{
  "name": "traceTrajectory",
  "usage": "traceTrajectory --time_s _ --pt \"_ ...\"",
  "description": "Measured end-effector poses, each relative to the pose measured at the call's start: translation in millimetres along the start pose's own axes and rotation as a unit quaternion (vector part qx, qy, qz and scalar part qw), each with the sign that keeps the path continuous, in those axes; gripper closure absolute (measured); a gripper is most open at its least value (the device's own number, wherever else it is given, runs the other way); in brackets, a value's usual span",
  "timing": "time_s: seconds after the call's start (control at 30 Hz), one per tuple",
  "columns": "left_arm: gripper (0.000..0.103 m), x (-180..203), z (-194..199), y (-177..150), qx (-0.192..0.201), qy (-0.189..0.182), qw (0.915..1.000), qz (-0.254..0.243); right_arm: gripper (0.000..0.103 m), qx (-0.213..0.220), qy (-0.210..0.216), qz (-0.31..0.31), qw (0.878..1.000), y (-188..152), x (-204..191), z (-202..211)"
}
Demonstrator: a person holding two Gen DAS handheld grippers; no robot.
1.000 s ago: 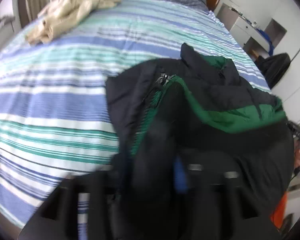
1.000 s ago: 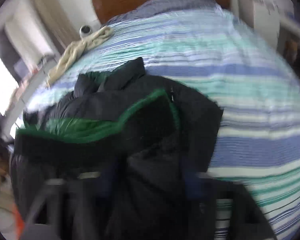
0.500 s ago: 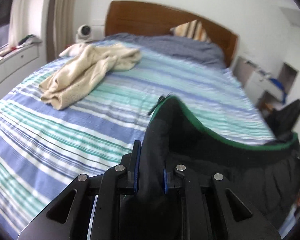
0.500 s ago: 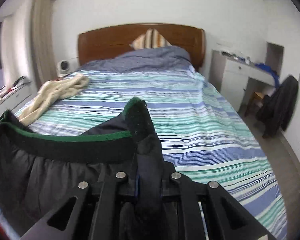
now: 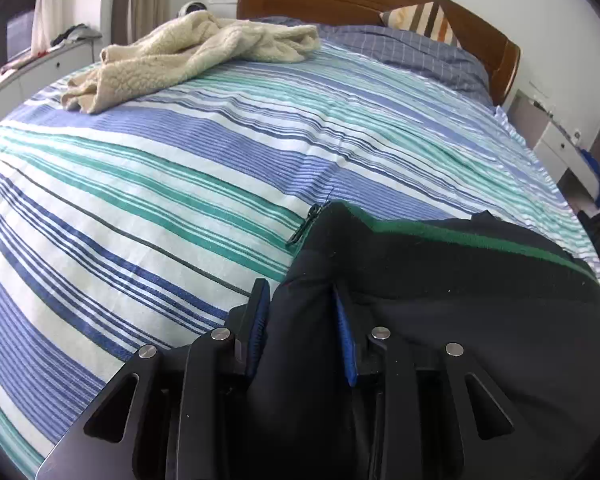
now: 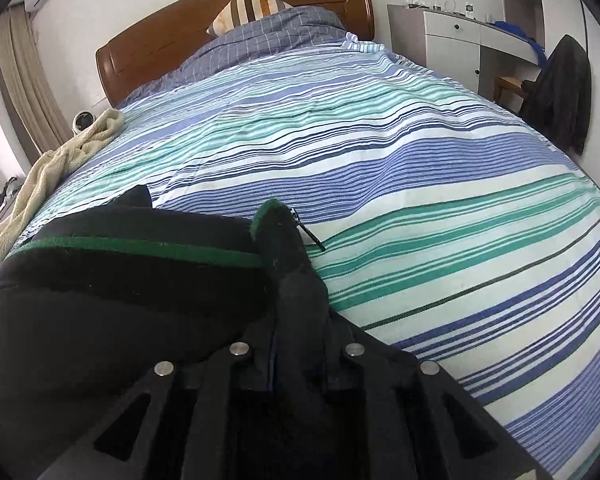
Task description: Fold large clothes
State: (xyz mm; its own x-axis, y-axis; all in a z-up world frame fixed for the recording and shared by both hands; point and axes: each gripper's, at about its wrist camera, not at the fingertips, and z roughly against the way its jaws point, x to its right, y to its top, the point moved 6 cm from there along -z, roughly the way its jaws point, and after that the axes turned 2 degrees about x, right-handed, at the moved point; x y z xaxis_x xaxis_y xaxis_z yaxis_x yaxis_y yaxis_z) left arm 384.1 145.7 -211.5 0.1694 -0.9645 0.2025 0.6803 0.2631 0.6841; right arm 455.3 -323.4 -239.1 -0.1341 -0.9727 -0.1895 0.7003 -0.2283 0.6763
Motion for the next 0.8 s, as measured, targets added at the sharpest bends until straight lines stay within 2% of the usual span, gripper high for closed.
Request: traceTrajectory --time_s 0.17,0.4,0.8 --pt "0.070 -4.2 -3.4 -2.1 0.002 -0.013 0.9998 0.014 0.088 0.003 0.006 -0.005 1.000 -5.5 -6.1 5.9" --pt "0.068 -3.5 -4.3 -2.5 0.000 -0.012 0.9998 0.017 0.087 0.007 0.026 -0.023 0.999 -4.1 -3.6 7.3" --pt "0.066 -3.7 -5.4 -2.4 -0.001 -0.009 0.9998 0.016 0.087 0.010 0.021 -0.020 1.000 -4.9 -5.5 8.3"
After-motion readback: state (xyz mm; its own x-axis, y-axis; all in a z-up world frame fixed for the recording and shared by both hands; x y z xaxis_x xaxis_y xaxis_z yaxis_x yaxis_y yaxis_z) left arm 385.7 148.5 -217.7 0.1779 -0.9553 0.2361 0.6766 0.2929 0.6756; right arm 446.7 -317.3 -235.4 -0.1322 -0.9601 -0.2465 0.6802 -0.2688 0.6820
